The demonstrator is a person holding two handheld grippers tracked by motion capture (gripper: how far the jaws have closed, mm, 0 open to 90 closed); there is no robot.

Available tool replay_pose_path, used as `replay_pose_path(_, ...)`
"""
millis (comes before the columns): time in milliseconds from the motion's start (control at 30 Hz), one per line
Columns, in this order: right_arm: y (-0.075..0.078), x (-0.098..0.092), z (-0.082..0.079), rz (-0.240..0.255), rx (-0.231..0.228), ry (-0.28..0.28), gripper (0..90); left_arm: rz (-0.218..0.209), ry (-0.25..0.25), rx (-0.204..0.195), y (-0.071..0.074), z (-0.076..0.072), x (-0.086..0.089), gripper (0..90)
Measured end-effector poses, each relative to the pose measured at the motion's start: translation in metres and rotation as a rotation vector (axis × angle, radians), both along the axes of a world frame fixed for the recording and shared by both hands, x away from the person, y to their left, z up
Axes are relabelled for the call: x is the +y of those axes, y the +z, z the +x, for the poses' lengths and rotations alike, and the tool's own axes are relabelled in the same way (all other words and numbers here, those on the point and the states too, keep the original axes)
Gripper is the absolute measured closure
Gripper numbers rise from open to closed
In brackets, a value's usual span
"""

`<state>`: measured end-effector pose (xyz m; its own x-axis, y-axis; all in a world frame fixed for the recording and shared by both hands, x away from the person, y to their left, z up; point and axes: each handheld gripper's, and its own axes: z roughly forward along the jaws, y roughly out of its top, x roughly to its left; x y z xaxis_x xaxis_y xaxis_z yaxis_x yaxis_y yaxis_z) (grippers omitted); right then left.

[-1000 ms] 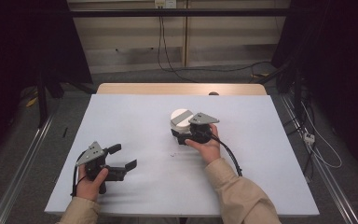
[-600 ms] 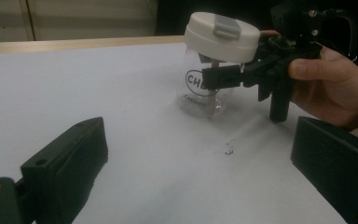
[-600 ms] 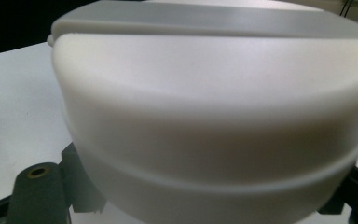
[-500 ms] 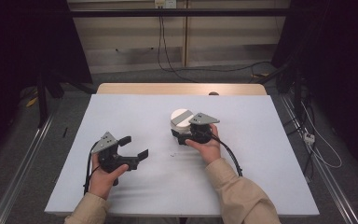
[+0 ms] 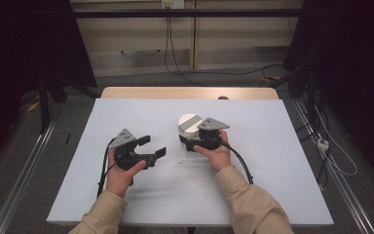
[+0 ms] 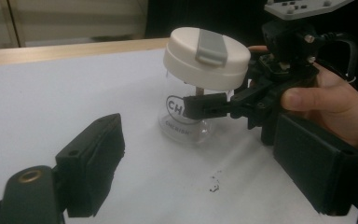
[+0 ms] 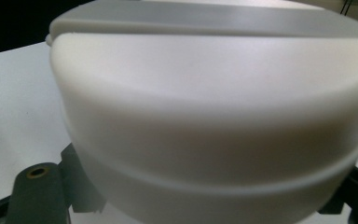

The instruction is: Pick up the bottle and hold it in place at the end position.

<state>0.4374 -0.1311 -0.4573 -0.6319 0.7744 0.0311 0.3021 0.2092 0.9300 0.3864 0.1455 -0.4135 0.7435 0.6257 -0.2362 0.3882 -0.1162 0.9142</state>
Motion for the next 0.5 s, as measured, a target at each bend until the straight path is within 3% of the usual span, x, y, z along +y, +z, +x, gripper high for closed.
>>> replay_pose_path(367,0.0,0.0,0.0,-0.001,0.0,0.0,18.7,-0.012,-0.051,0.027,0.005,0.015,-0.014,34.5)
replay_pose_path(500,0.0,0.0,0.0,-0.002,0.0,0.0,18.7,0.003,-0.068,0.022,0.007,0.02,-0.021,40.9)
